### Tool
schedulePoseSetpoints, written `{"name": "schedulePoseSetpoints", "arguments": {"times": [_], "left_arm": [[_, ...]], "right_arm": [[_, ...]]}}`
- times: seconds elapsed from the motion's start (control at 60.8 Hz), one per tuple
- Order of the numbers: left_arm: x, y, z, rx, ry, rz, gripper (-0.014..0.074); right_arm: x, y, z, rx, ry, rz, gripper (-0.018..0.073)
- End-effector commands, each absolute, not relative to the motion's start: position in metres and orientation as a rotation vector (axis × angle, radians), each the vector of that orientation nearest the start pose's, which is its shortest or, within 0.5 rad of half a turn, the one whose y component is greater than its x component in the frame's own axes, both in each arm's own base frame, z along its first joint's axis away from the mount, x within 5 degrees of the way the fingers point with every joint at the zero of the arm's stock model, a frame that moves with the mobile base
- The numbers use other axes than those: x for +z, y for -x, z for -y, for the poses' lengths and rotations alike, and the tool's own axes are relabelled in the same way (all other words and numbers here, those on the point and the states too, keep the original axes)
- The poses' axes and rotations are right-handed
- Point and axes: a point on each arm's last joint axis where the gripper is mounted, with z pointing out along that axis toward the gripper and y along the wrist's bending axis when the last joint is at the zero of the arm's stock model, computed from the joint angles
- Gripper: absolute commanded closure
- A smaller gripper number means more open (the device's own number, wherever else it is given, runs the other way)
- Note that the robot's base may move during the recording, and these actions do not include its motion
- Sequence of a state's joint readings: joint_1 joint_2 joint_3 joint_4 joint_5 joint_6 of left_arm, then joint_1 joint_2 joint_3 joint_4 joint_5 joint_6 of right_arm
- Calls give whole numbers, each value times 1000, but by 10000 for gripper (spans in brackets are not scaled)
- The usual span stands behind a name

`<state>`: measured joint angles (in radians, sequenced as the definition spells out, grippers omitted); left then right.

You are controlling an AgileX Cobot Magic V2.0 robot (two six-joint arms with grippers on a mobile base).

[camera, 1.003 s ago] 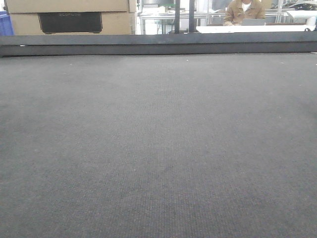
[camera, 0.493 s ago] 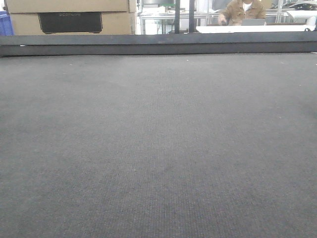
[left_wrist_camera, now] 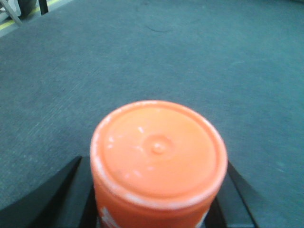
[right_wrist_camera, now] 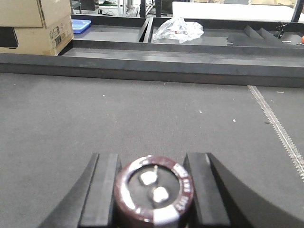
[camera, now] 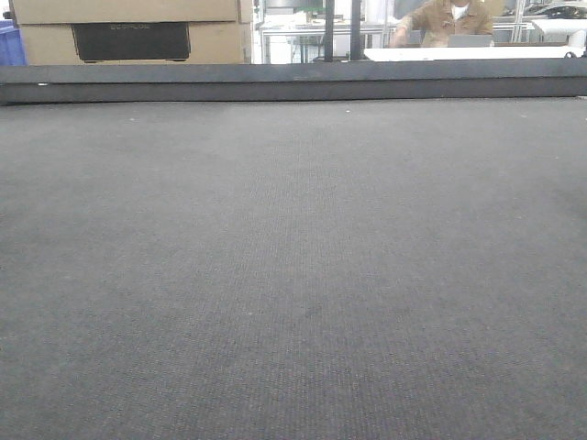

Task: Place cylindrical capacitor in blue bin on shelf

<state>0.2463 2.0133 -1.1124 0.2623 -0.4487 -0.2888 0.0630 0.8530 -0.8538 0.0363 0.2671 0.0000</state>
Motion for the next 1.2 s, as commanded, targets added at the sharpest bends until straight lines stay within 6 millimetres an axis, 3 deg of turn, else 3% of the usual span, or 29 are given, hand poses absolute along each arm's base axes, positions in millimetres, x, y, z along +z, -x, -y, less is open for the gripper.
{"name": "schedulePoseSetpoints", "arguments": {"times": [0.0, 0.148, 0.312, 0.46, 0.575, 0.723, 1.019, 1.183], "left_arm": [[204, -413, -77, 33, 132, -1906, 708], [260, -393, -45, 47, 67, -1922, 708], [317, -356, 4, 21, -29, -1937, 708], [347, -320, 46, -33, -129, -1961, 708], [365, -291, 68, -113, -150, -1988, 708], [379, -254, 72, -167, -131, -2080, 708], [410, -178, 53, -222, -149, -2137, 708], [420, -147, 46, -260, -163, -2125, 708]], "right_arm": [[394, -181, -12, 83, 29, -1701, 721], [396, -181, -12, 83, 28, -1686, 721], [392, -180, -12, 83, 30, -1723, 721], [387, -181, -13, 83, 32, -1779, 721], [382, -182, -13, 82, 34, -1824, 721], [381, -182, -13, 82, 35, -1841, 721], [374, -178, -23, 102, 116, -1919, 721], [379, -168, -30, 133, 161, -1920, 721]]}}
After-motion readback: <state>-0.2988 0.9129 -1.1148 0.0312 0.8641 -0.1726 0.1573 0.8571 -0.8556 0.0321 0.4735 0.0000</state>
